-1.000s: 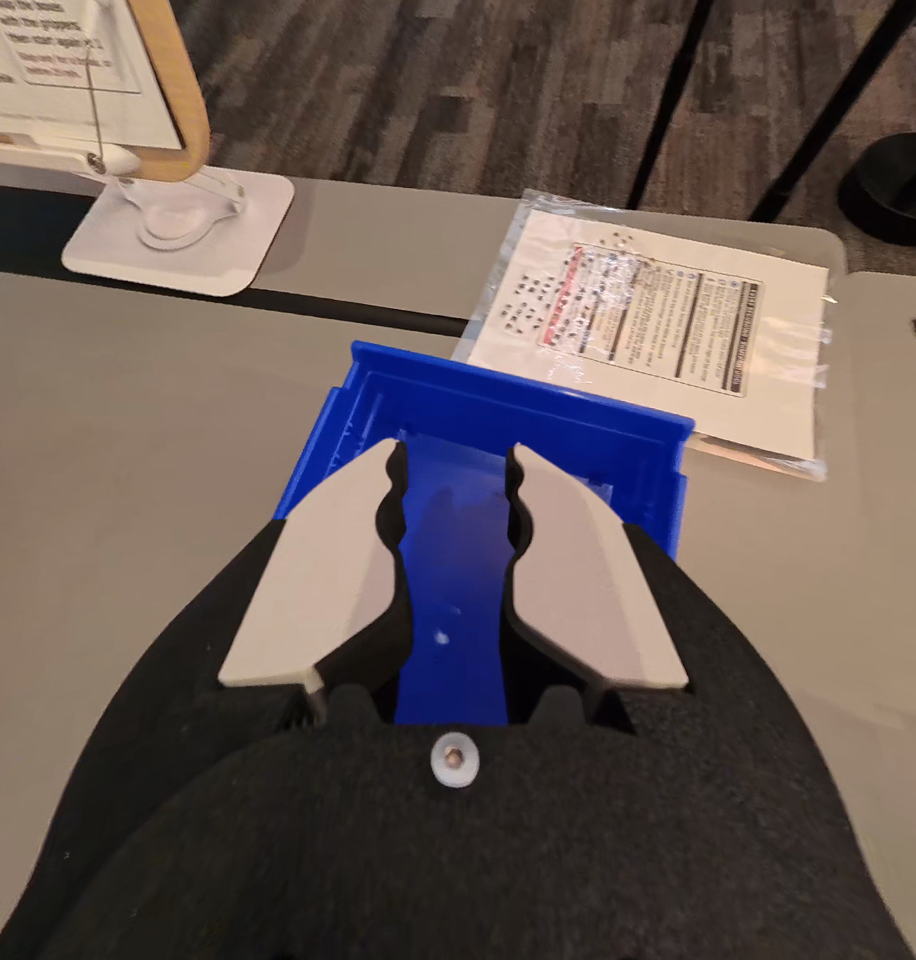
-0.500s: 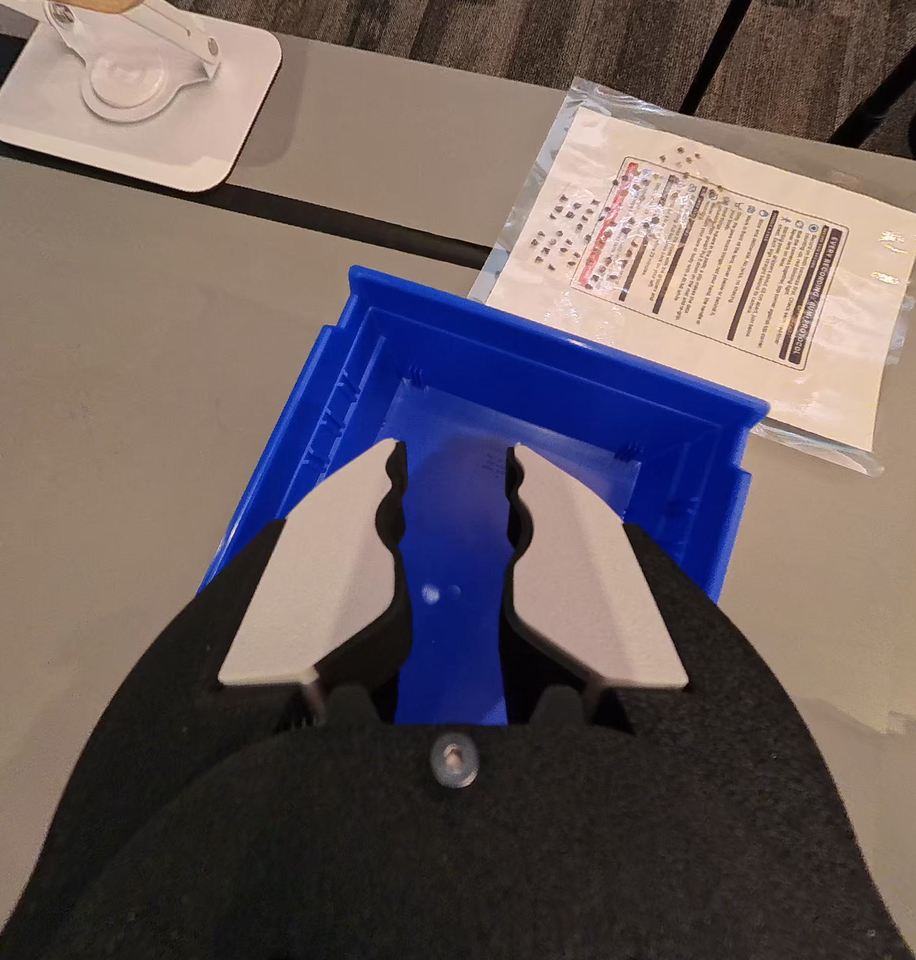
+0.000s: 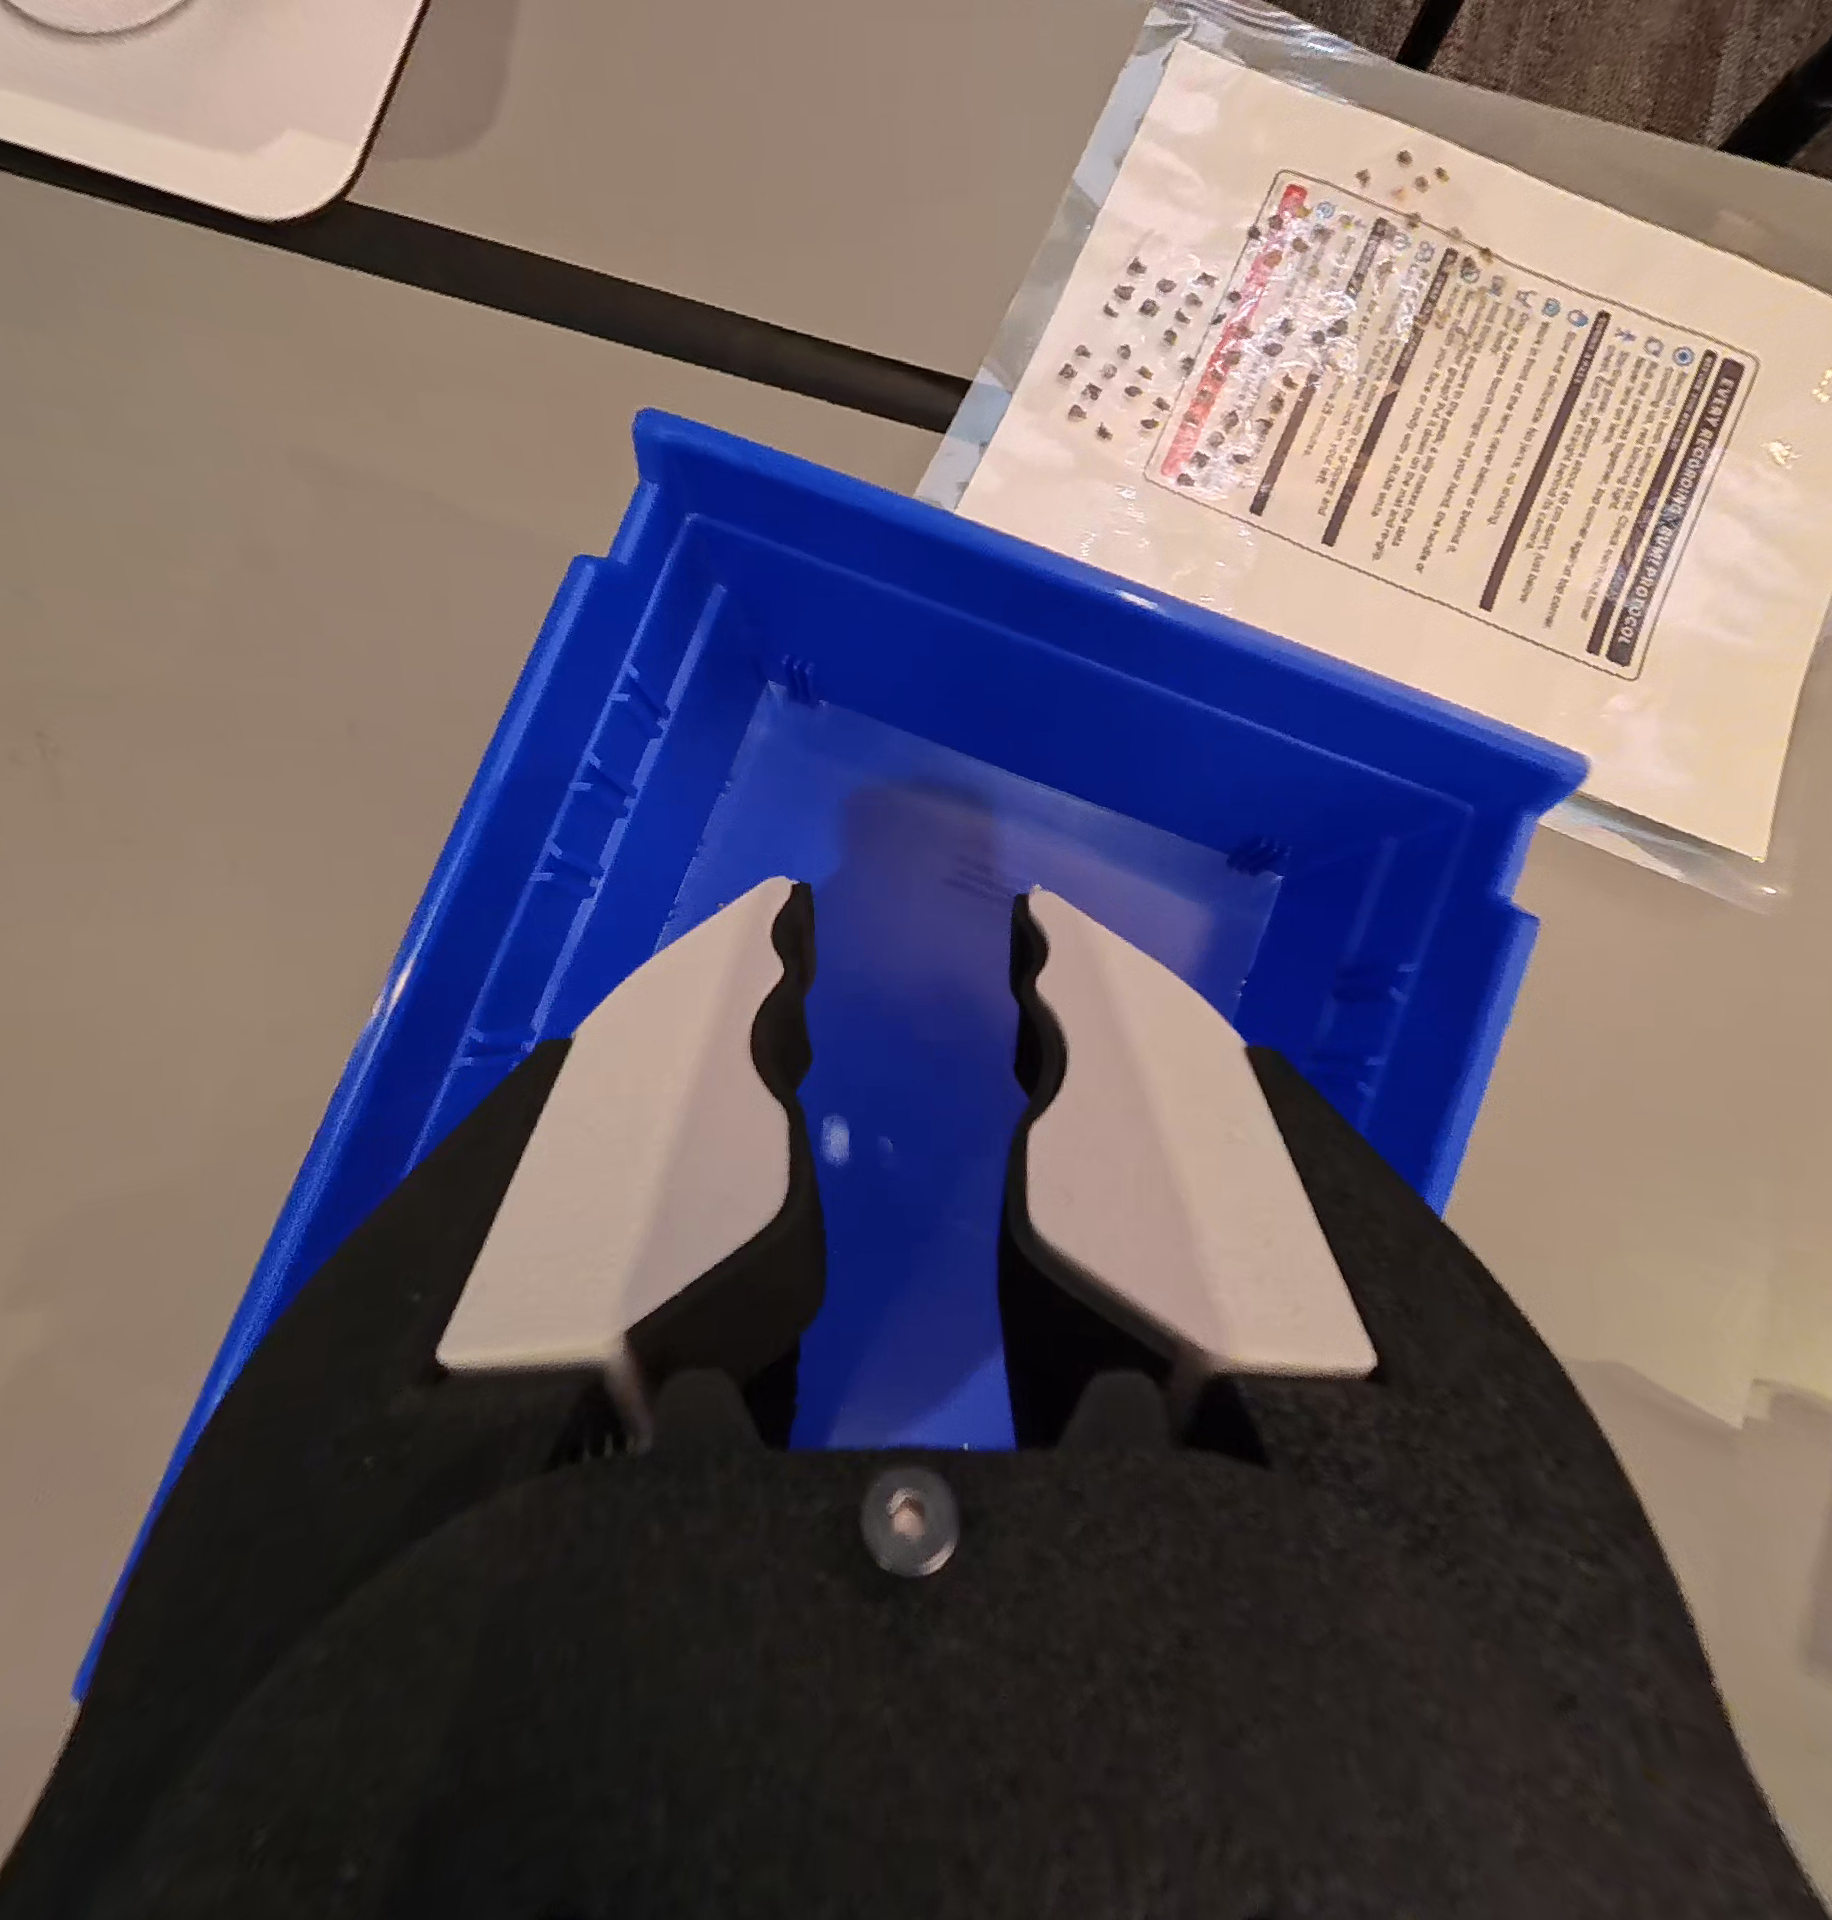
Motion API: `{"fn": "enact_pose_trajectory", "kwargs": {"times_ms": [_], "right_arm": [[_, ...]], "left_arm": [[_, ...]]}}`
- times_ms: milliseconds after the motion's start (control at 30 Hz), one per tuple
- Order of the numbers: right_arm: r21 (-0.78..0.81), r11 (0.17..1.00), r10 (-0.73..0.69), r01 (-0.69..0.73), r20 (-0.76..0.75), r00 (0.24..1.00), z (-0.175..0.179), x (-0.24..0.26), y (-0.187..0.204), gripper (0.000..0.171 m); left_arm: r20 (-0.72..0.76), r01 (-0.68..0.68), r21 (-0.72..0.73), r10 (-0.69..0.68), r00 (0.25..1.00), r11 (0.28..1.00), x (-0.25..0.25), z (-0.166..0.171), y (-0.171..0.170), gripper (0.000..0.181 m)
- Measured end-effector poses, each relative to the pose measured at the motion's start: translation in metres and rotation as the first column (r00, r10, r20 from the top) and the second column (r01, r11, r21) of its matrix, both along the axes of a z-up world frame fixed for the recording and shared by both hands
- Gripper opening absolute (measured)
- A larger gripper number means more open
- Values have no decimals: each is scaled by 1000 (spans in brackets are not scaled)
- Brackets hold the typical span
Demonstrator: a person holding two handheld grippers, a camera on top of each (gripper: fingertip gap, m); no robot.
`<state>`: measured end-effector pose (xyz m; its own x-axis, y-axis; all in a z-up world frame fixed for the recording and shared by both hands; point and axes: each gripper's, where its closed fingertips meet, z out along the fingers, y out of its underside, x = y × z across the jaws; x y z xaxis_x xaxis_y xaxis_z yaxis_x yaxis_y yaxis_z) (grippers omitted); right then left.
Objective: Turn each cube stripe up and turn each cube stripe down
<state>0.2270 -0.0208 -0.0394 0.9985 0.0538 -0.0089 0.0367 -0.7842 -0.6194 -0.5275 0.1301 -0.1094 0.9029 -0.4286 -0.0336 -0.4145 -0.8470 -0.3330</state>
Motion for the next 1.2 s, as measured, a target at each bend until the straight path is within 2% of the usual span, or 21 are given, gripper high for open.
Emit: {"fn": "enact_pose_trajectory", "kwargs": {"times_ms": [200,333,467,533,567,633,700,767,833,967,1000,1067,1200], "right_arm": [[14,999,-41,41,-16,999,-1,19,-7,36],[1,993,-114,114,-5,993,-7,47,-20,35],[-14,983,-184,184,-73,980,-17,67,-31,36],[-40,975,-221,220,-35,975,-24,80,-36,35],[-40,972,-232,231,-24,972,-24,83,-37,26],[-44,970,-241,240,-16,970,-22,84,-37,28],[-34,969,-240,243,77,968,-15,89,-40,32],[-26,961,-268,276,174,948,-6,98,-47,32],[-39,943,-319,330,174,932,-4,103,-54,32],[-191,917,-333,351,120,935,-41,106,-65,35],[-209,917,-321,339,118,940,-49,108,-64,31],[-238,922,-303,304,42,952,-61,100,-60,10],[-261,916,-320,304,-22,947,-67,94,-58,5]], "left_arm": [[43,-9,5,9,999,1000,4,-2,4,9],[202,-97,-18,98,975,995,8,1,4,38],[468,-122,-117,164,869,986,18,16,-6,41],[562,-146,-159,211,800,976,17,24,-10,41],[597,-157,-165,225,770,974,16,29,-10,39],[657,-167,-164,233,717,972,14,39,-11,35],[704,-171,-137,217,676,976,11,52,-13,37],[743,-178,-84,181,644,980,8,67,-14,33],[760,-207,-22,151,633,978,0,84,-15,30],[778,-291,220,13,628,931,-16,141,-17,26],[767,-310,295,-31,641,904,-20,157,-20,25],[724,-334,451,-121,679,828,-25,190,-27,23],[615,-348,691,-262,744,634,-22,239,-45,29]]}}
